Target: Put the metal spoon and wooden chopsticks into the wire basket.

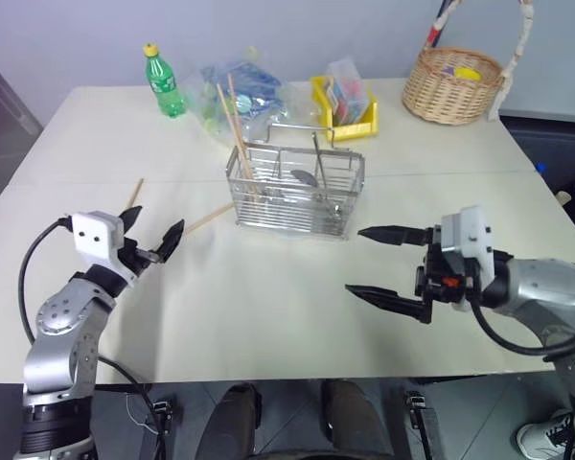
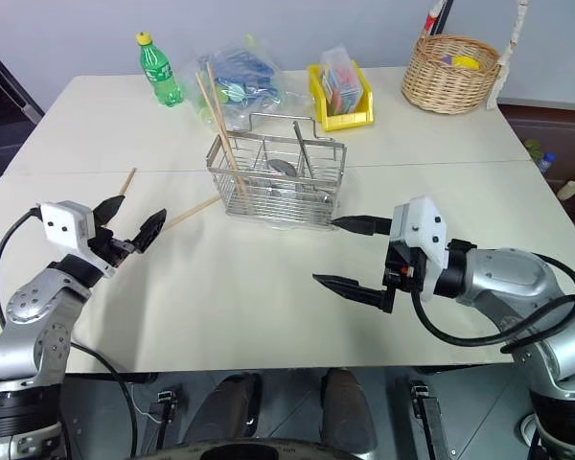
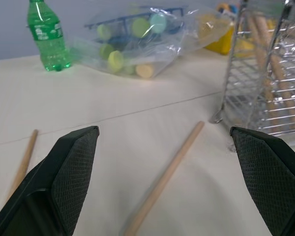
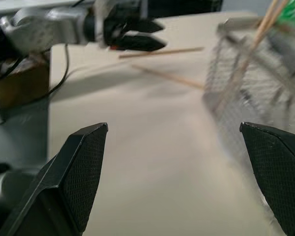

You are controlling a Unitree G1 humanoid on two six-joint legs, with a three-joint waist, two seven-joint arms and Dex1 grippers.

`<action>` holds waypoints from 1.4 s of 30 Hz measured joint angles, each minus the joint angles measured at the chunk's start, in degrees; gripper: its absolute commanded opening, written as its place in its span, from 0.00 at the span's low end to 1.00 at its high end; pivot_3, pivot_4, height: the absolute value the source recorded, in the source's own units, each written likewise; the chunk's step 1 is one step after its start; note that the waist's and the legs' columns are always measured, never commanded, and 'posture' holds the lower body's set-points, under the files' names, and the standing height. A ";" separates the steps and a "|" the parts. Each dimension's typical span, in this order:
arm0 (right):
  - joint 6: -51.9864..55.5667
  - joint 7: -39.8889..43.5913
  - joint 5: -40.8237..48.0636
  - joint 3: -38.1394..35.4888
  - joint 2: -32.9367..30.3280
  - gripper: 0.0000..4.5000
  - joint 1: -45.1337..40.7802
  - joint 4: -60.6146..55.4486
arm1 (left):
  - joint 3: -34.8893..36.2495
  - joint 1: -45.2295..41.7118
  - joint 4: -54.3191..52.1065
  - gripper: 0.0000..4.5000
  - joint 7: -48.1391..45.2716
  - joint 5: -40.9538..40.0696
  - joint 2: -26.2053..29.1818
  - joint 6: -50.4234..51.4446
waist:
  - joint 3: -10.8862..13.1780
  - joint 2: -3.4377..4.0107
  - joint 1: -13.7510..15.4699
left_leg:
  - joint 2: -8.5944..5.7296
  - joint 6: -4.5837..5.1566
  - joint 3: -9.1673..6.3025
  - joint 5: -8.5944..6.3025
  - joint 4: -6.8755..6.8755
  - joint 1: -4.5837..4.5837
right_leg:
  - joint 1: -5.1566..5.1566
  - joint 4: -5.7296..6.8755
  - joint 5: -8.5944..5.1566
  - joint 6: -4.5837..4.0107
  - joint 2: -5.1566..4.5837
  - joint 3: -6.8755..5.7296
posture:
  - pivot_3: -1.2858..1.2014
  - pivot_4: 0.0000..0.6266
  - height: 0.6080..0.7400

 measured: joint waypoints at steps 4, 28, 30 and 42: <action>-2.95 1.23 -1.56 0.00 0.01 0.98 0.86 0.09 | -0.04 0.00 0.01 1.00 -0.02 0.01 0.01 -0.08 | 0.00 0.00 0.07 | 0.00 0.00 0.00 0.00 0.01 0.00 | 0.01 0.00 0.00 0.00 0.00 0.00 | 0.52 0.24 1.00; -14.87 -4.82 -10.43 5.52 10.55 0.98 6.48 1.48 | -5.55 -11.34 18.33 1.00 -9.70 6.74 7.80 -2.76 | -0.03 -0.09 -0.09 | 0.00 -0.01 -0.01 0.00 -0.02 0.07 | 0.03 0.04 0.02 0.03 0.01 -0.01 | 0.52 0.24 1.00; -14.95 -5.23 -10.57 5.71 10.62 0.98 6.63 1.47 | -6.15 -12.73 20.71 1.00 -12.39 7.20 9.70 -2.83 | -0.03 -0.10 -0.04 | 0.00 -0.01 -0.02 0.00 -0.03 0.07 | 0.04 0.04 0.02 0.03 0.01 -0.02 | 0.52 0.24 1.00; -15.75 -7.74 -12.02 7.13 11.98 0.98 9.20 0.25 | -11.60 -20.19 36.26 1.00 -25.62 11.20 14.91 -6.04 | -0.02 -0.10 -0.12 | 0.00 0.00 -0.02 0.00 -0.03 0.08 | 0.03 0.07 0.03 0.06 0.01 -0.02 | 0.52 0.24 1.00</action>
